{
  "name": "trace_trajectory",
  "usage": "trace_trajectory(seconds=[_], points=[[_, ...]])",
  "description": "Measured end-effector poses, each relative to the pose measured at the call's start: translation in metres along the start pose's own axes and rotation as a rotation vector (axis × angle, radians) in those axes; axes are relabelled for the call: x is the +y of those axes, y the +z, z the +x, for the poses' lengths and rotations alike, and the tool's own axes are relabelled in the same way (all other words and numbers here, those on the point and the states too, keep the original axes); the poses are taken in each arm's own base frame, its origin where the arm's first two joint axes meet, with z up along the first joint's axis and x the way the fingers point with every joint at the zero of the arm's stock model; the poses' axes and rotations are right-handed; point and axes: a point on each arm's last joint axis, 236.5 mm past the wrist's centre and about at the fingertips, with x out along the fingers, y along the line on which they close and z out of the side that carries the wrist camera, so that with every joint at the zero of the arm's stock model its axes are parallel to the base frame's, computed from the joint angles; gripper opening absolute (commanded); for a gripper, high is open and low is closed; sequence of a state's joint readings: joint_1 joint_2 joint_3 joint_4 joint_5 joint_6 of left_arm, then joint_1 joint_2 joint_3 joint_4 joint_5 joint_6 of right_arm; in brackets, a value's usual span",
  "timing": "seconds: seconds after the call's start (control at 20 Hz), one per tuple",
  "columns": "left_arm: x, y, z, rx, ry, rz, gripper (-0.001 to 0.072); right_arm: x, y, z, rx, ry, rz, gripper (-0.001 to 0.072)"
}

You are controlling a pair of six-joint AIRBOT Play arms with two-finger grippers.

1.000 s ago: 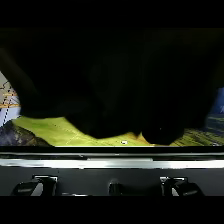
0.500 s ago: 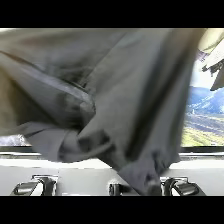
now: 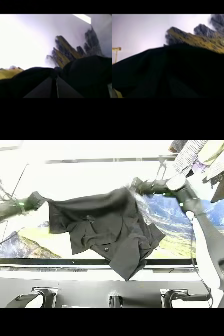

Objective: Fold the clothes and pants, and hang the long-sleeved shirts on hangers.

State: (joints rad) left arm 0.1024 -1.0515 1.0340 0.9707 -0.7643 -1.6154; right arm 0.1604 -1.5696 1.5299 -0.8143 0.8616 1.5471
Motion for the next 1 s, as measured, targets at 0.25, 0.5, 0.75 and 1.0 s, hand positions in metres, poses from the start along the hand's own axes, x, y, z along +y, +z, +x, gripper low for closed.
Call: trace_trajectory(seconds=[0.25, 0.5, 0.75, 1.0], points=[[0.028, -0.011, 0.03, 0.046, 0.047, -0.053, 0.0234, -0.043, -0.012, -0.038, 0.12, -0.084, -0.019, 0.0694], [0.044, -0.022, 0.026, 0.116, 0.074, -0.084, 0.0685, -0.095, -0.05, -0.14, 0.247, -0.262, 0.025, 0.0694], [0.056, -0.053, 0.012, 0.204, 0.101, -0.106, 0.0686, -0.094, -0.17, -0.158, 0.413, -0.255, 0.223, 0.069], [0.071, -0.111, -0.012, 0.26, 0.128, -0.171, 0.0686, -0.072, -0.271, -0.122, 0.552, -0.176, 0.319, 0.0598]])
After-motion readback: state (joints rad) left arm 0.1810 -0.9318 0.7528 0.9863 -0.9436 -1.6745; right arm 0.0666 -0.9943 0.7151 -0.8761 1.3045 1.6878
